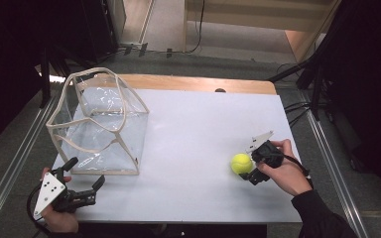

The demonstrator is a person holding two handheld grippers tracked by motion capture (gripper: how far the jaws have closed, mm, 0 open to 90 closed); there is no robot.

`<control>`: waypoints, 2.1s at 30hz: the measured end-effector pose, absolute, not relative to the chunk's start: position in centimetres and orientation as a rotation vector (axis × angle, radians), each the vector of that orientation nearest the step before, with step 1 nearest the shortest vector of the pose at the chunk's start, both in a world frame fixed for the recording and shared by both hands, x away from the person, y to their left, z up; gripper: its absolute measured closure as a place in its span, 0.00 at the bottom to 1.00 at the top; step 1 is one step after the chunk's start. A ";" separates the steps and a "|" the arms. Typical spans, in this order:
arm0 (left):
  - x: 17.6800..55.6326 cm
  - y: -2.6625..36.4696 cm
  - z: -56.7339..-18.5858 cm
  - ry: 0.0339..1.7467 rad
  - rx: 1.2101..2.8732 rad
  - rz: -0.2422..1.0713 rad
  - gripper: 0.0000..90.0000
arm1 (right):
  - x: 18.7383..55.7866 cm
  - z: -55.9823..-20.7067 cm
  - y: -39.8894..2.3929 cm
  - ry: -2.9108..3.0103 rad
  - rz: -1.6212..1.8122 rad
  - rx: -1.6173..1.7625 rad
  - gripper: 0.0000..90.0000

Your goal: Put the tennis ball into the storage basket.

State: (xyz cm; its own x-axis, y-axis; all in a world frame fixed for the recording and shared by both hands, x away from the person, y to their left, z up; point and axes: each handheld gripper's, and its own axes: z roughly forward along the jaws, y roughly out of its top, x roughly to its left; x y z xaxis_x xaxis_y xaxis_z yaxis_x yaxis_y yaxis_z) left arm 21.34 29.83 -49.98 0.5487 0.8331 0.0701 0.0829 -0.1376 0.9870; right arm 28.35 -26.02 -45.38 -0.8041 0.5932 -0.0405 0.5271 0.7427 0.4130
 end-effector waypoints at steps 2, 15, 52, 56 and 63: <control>21.3 29.8 -50.0 0.796 1.594 0.785 0.00 | 28.5 -45.5 -25.7 2.790 0.556 0.897 0.03; 21.3 29.8 -50.0 0.796 1.594 0.784 0.00 | 29.5 -46.3 -24.5 2.847 0.437 0.877 0.08; 21.3 29.9 -49.9 0.795 1.595 0.784 0.00 | 30.6 -47.4 -23.4 2.838 0.358 0.916 0.26; 21.3 29.9 -49.9 0.796 1.594 0.783 0.00 | 30.7 -47.4 -23.5 2.845 0.361 0.920 0.26; 21.3 29.9 -49.9 0.795 1.595 0.784 0.00 | 30.8 -47.2 -23.2 2.859 0.370 0.907 0.26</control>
